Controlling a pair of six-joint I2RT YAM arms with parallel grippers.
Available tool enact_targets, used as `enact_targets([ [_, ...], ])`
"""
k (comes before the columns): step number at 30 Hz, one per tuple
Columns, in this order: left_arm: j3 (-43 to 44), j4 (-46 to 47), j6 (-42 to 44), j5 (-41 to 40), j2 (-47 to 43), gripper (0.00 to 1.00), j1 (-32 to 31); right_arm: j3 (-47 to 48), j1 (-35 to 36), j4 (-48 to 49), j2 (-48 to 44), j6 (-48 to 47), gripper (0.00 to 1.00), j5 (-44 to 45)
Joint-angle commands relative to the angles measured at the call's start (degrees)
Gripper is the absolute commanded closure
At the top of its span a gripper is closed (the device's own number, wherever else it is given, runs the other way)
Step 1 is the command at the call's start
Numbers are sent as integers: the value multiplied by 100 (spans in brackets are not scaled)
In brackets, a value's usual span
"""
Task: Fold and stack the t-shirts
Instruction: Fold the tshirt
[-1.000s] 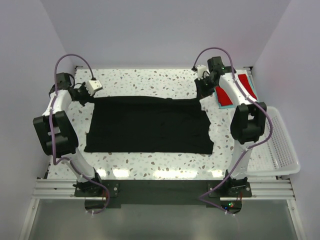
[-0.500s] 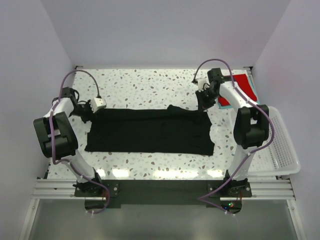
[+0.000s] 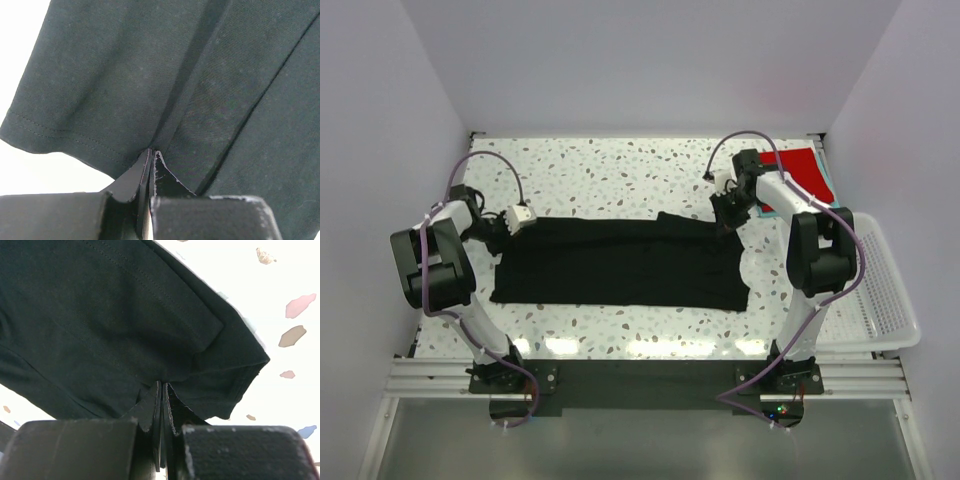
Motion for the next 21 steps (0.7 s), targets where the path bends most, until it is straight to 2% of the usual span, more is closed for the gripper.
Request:
enact_targets([
  [1,-51,30,-5,-59,-73,100,-24,8,-12,128,16,-108,100,132],
  [13,503,-410,57,3,-275,100,11,527,-3,-338,-292,-302,100,167],
  [21,328,-366,259,-120,-293,100,20,-184,102,-119,-476,-196,100,53],
])
